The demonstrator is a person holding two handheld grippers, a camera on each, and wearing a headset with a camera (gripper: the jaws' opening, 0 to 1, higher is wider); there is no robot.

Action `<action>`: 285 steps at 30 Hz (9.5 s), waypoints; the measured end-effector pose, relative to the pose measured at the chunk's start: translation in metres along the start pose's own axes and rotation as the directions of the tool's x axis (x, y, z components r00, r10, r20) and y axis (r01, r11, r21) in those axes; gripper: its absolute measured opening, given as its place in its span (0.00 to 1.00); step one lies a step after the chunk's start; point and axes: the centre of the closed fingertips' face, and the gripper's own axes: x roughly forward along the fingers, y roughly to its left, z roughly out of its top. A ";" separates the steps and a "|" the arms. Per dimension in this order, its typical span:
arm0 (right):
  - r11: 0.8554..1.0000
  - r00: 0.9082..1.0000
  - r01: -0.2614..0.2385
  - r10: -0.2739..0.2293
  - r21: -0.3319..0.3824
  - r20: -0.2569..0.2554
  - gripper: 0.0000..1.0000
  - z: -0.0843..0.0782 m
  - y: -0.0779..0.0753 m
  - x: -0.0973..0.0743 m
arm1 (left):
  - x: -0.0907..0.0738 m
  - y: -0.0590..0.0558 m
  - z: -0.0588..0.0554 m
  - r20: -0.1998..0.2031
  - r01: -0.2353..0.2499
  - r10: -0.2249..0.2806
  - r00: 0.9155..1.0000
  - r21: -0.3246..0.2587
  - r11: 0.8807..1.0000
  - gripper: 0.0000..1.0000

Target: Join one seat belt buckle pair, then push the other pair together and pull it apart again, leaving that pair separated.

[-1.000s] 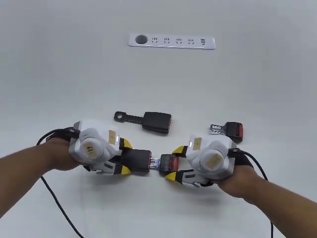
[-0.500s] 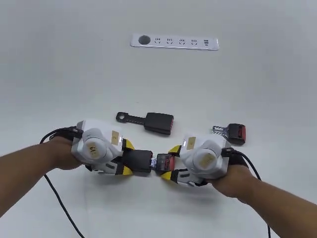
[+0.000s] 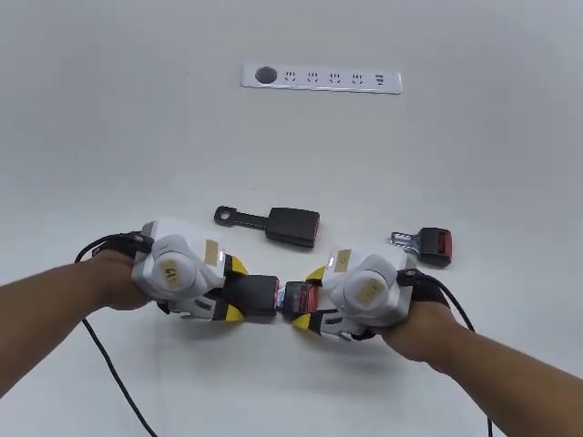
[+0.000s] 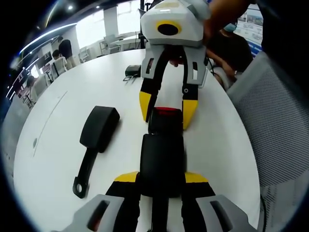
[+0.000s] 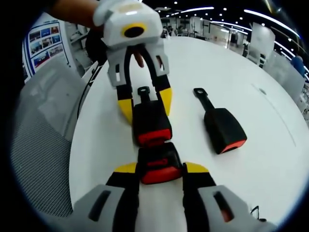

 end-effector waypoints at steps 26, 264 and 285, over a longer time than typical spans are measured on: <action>0.996 0.989 -0.029 0.040 -0.081 0.143 0.33 0.002 0.000 -0.006 | 0.000 0.000 -0.003 0.044 0.039 -0.041 0.998 0.051 0.998 0.33; 0.998 0.998 0.059 -0.059 0.009 0.006 0.34 -0.012 -0.121 -0.018 | 0.030 0.106 0.047 -0.054 0.019 -0.018 0.998 0.022 1.000 0.32; 0.998 0.998 0.064 -0.064 0.010 -0.001 0.35 -0.012 -0.123 -0.018 | 0.030 0.106 0.046 -0.047 0.020 -0.019 0.999 0.022 1.000 0.33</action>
